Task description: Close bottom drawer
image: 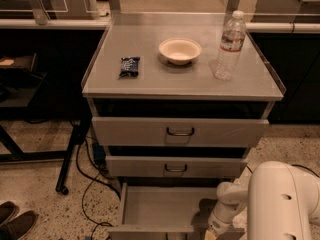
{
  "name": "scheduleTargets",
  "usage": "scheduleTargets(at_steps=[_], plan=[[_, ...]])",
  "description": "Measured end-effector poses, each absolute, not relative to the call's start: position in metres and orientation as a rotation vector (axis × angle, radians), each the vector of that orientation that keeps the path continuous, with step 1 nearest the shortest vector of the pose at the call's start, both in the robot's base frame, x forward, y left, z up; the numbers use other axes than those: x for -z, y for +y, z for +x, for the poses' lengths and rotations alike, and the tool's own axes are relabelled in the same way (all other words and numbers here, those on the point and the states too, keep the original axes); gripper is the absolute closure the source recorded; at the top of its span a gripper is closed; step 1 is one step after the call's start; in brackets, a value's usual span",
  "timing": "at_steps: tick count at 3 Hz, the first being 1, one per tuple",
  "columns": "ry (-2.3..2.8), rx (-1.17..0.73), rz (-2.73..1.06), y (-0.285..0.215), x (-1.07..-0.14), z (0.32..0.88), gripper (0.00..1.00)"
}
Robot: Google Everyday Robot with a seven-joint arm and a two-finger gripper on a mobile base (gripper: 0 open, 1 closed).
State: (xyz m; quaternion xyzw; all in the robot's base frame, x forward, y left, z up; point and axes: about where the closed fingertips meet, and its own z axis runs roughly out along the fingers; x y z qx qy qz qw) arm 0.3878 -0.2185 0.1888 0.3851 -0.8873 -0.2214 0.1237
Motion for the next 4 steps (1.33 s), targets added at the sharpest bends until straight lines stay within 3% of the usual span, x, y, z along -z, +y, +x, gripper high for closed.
scheduleTargets(at_steps=[3,4], plan=[[-2.648,0.633,1.089,-0.2194,-0.1783,0.4003,1.00],[-2.648,0.633,1.089,-0.2194,-0.1783,0.4003,0.81]])
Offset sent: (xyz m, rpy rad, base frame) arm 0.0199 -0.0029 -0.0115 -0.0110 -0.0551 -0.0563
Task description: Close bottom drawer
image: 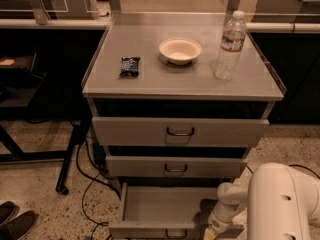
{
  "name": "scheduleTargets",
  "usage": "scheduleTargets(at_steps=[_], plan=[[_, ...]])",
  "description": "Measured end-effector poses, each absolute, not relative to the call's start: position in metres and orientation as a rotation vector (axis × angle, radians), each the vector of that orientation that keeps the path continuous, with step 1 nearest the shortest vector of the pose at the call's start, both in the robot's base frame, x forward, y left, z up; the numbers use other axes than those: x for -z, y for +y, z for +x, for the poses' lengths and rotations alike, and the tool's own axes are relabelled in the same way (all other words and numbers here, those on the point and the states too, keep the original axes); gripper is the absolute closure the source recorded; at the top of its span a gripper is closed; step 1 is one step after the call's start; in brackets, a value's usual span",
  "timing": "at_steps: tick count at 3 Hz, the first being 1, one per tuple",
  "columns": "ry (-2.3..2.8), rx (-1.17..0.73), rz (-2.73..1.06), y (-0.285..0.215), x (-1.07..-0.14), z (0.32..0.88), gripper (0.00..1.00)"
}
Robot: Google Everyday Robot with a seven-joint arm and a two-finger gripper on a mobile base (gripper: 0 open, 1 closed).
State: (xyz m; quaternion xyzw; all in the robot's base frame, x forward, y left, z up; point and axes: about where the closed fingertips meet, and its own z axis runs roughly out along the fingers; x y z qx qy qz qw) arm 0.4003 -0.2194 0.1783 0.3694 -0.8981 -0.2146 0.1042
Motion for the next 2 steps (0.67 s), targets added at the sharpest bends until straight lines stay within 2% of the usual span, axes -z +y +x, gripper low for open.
scheduleTargets(at_steps=[2], plan=[[-2.648,0.633,1.089,-0.2194,-0.1782,0.4003,0.34]])
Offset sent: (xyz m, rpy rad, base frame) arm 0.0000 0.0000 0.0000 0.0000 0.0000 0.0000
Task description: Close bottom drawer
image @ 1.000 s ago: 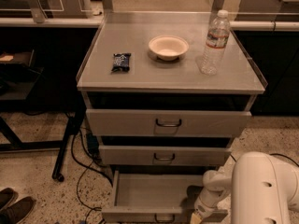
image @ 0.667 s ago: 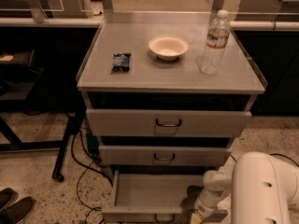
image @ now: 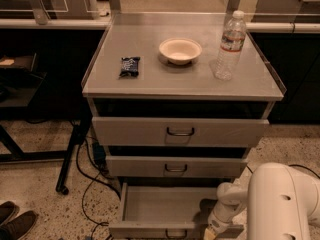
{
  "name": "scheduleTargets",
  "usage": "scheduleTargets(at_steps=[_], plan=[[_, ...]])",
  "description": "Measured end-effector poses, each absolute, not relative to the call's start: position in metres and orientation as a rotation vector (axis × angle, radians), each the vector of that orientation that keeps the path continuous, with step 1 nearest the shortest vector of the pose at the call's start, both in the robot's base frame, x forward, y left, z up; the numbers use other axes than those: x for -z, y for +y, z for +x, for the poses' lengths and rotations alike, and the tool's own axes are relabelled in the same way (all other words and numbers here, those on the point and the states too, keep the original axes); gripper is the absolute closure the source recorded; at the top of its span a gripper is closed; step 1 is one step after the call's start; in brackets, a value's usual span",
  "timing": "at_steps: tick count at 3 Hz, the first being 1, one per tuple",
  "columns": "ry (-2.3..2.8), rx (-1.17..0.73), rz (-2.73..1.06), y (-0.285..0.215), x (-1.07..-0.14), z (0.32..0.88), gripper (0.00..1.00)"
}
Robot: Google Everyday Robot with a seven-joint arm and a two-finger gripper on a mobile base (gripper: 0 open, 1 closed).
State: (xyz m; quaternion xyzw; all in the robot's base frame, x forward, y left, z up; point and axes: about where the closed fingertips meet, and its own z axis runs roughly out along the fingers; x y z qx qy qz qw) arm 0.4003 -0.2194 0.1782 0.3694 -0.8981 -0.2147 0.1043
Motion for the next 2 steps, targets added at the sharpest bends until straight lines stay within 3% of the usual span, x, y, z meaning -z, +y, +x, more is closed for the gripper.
scheduleTargets(at_steps=[1,2], plan=[[-2.648,0.633,1.089,-0.2194,-0.1782,0.4002,0.03],[-2.648,0.633,1.089,-0.2194,-0.1782,0.4002,0.00]])
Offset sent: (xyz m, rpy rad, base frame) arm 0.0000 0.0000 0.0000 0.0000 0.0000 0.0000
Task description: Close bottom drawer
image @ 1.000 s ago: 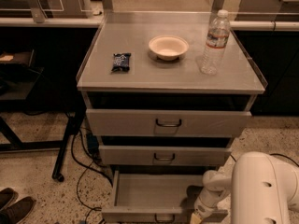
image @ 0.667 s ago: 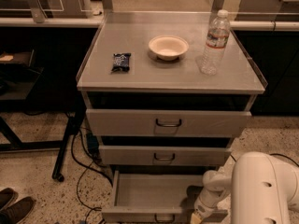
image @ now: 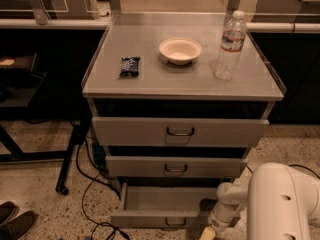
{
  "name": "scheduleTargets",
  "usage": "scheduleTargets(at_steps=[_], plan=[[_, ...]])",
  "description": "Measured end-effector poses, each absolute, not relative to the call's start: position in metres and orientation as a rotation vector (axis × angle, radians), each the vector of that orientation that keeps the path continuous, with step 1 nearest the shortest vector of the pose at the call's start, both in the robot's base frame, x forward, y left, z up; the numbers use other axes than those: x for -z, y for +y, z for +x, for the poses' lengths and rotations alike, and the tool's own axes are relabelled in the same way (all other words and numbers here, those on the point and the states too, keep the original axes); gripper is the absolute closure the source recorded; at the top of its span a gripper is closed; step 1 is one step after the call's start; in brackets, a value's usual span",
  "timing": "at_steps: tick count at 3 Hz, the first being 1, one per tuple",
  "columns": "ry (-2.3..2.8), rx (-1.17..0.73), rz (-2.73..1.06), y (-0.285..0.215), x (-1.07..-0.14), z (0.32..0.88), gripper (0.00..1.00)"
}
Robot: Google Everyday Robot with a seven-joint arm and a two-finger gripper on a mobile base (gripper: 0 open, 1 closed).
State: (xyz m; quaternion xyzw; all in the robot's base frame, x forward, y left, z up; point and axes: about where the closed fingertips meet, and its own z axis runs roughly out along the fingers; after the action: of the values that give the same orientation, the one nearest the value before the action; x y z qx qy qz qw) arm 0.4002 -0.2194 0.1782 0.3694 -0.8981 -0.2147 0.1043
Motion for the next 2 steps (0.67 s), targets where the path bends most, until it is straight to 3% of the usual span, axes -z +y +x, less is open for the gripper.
scheduleTargets(at_steps=[1,2], plan=[[-2.648,0.633,1.089,-0.2194,-0.1782,0.4002,0.00],[-2.648,0.633,1.089,-0.2194,-0.1782,0.4001,0.14]])
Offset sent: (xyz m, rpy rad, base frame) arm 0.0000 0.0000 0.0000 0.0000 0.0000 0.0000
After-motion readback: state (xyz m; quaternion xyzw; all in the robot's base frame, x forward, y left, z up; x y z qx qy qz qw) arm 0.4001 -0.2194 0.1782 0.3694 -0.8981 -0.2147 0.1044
